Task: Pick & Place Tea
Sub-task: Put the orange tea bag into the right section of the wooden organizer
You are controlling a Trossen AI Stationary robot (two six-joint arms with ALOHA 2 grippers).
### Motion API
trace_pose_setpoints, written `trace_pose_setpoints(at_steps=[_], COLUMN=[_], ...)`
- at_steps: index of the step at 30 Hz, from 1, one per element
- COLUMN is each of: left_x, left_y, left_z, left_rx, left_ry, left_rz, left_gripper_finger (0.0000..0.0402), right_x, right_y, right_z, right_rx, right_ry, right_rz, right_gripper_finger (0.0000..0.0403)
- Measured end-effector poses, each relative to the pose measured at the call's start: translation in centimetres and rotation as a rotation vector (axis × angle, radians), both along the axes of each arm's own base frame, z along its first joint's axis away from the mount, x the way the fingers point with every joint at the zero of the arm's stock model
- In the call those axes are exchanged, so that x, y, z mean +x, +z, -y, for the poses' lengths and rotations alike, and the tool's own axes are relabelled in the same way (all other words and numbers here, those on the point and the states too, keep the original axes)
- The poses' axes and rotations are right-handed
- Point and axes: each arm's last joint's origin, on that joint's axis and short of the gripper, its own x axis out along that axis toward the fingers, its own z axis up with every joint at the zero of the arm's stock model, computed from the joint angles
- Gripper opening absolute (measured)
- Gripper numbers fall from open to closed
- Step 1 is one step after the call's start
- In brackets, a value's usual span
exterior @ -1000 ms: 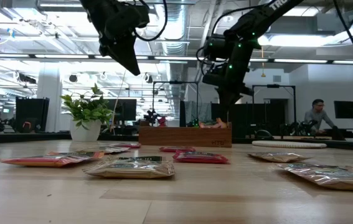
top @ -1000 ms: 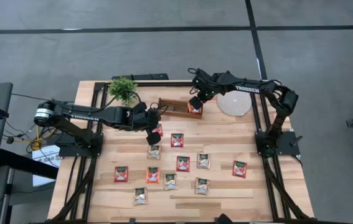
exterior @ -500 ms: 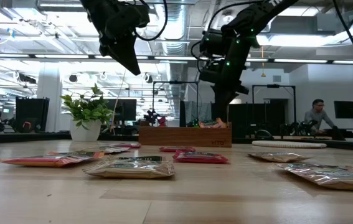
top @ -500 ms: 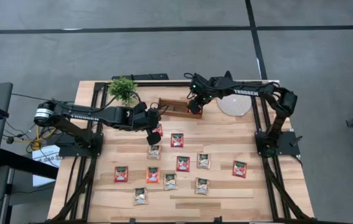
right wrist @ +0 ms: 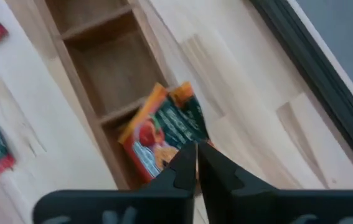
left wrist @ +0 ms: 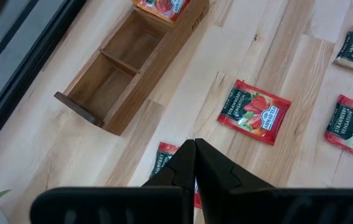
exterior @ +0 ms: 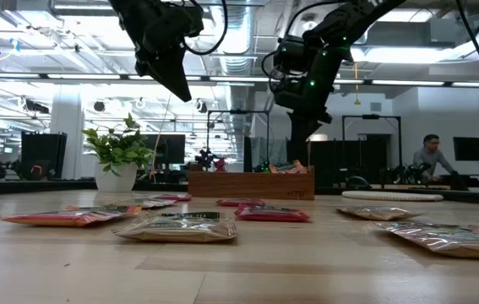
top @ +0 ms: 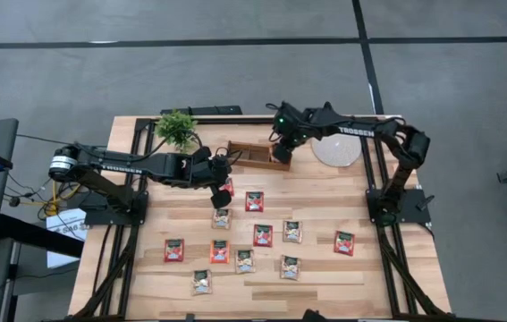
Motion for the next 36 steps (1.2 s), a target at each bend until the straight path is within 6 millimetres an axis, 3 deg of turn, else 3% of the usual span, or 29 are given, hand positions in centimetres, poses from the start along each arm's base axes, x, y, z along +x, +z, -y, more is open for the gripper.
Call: trace_pose_setpoints(at_steps=[7, 15, 23, 32, 36], left_x=[0.0, 0.0, 0.0, 0.1, 0.1], left_y=[0.0, 0.0, 0.0, 0.1, 0.1], left_z=[0.0, 0.0, 0.0, 0.0, 0.0], left_rx=[0.012, 0.012, 0.012, 0.012, 0.012], left_ry=[-0.017, -0.016, -0.016, -0.016, -0.016], left_rz=[-0.007, -0.007, -0.006, 0.003, 0.007], left_gripper_finger=[0.0000, 0.0000, 0.0000, 0.0000, 0.0000], right_x=[-0.4, -0.8, -1.6, -1.0, -0.9], right_y=[-0.2, -0.2, -0.2, -2.2, -2.0], right_z=[0.8, 1.5, 2.9, 2.7, 2.8], right_rx=[-0.003, 0.015, 0.020, 0.078, 0.068], right_ry=[0.058, 0.236, 0.243, 0.295, 0.295], right_rz=[-0.021, 0.010, 0.019, -0.024, -0.014], right_gripper_finger=[0.0085, 0.0123, 0.0136, 0.0135, 0.0133])
